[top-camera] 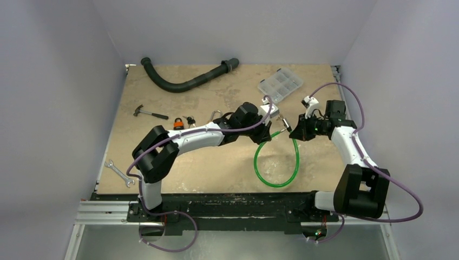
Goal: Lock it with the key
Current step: Lock the lock.
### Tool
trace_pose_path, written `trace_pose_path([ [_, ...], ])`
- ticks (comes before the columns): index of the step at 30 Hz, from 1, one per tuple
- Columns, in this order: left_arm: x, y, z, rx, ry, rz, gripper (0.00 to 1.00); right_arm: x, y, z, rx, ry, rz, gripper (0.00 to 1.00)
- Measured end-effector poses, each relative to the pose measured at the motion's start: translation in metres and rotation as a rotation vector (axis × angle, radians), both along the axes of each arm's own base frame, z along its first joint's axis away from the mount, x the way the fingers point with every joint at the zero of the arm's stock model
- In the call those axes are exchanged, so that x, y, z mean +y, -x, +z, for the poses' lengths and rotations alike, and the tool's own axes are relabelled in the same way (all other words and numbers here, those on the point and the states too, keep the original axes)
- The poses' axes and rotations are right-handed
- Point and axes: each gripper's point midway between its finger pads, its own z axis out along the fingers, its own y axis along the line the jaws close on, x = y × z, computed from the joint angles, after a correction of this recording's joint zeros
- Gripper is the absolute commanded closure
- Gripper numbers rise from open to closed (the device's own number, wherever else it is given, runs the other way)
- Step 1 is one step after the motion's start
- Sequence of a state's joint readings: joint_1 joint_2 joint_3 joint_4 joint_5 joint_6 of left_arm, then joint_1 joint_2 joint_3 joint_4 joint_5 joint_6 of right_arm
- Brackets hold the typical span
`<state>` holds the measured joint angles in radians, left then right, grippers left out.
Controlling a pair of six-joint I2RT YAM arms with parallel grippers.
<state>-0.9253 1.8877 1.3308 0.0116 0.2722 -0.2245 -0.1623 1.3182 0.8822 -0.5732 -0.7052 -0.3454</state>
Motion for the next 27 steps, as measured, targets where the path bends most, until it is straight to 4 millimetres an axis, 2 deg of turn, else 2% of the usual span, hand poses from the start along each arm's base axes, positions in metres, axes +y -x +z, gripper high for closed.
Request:
trace_pose_path([
  [6, 0.009, -0.015, 0.003, 0.001, 0.009, 0.028, 1.00, 0.012, 0.004, 0.000, -0.002, 0.003, 0.052, 1.00],
  [11, 0.020, -0.028, 0.003, 0.008, 0.012, 0.053, 1.00, 0.014, 0.003, 0.000, -0.002, 0.000, 0.051, 1.00],
  [17, 0.031, -0.022, -0.005, 0.027, -0.005, 0.055, 1.00, 0.019, 0.002, 0.004, 0.000, -0.034, 0.042, 1.00],
  [27, 0.031, -0.021, -0.004, 0.027, -0.002, 0.052, 1.00, 0.024, 0.004, 0.007, 0.005, -0.066, 0.053, 1.00],
])
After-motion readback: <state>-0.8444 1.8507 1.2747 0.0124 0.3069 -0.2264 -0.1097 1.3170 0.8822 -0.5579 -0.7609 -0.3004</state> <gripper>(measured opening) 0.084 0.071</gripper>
